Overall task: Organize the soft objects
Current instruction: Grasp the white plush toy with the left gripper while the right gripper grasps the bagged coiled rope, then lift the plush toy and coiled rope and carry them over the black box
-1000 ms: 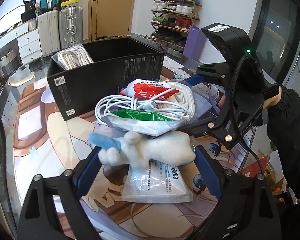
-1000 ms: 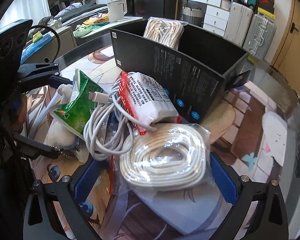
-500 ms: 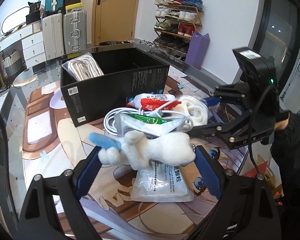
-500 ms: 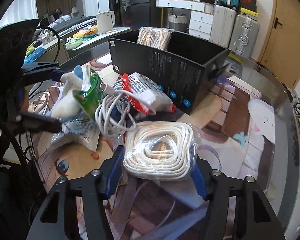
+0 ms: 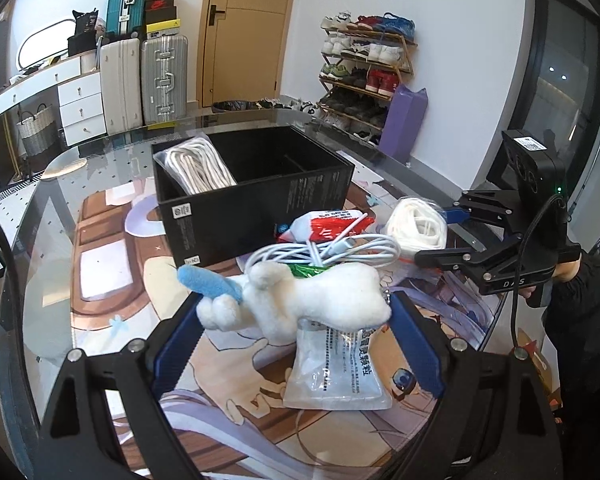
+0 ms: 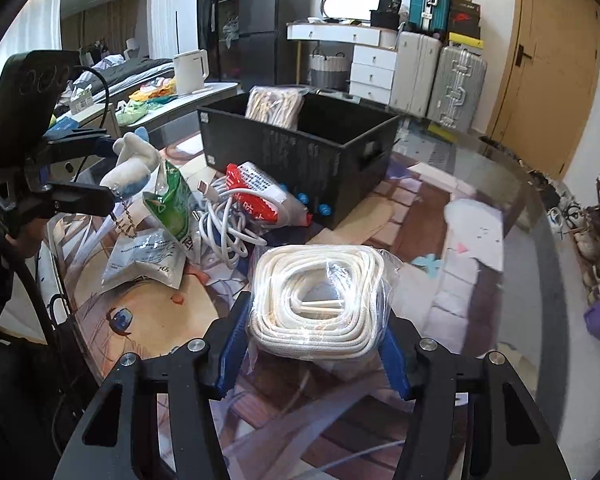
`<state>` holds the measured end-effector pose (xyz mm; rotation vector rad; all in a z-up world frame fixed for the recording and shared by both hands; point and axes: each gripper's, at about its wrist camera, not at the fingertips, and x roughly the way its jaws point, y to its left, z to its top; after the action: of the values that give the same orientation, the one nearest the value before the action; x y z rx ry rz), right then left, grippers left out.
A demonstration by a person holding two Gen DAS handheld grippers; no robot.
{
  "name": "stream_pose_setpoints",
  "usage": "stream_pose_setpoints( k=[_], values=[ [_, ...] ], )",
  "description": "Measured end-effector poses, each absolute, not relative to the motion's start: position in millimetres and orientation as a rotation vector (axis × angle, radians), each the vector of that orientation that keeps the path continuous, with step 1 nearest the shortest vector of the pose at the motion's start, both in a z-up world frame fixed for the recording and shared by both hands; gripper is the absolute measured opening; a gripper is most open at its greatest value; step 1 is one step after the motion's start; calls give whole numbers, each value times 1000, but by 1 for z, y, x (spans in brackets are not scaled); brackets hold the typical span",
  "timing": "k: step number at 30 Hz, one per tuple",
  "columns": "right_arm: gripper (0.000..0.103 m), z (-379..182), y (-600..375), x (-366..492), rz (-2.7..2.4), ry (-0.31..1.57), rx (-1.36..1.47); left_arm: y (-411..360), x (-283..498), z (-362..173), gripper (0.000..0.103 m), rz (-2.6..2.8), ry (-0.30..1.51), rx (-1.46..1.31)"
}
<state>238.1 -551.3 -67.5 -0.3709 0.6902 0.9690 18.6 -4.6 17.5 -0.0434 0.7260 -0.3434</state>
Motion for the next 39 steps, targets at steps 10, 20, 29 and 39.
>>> stream_pose_setpoints(
  k=[10,20,29,39],
  values=[
    [58,-44,-579,242,955,625,-289,-1,18,20,90,-335,716,-51],
    [58,-31,-581,236,966,577,-258,1,15,25,90,-317,692,-61],
    [58,-19,-575,232,946,517,-217,4,14,33,90,-248,649,-54],
    [58,-8,-559,239,899,520,-161,10,28,44,90,-160,609,-65]
  ],
)
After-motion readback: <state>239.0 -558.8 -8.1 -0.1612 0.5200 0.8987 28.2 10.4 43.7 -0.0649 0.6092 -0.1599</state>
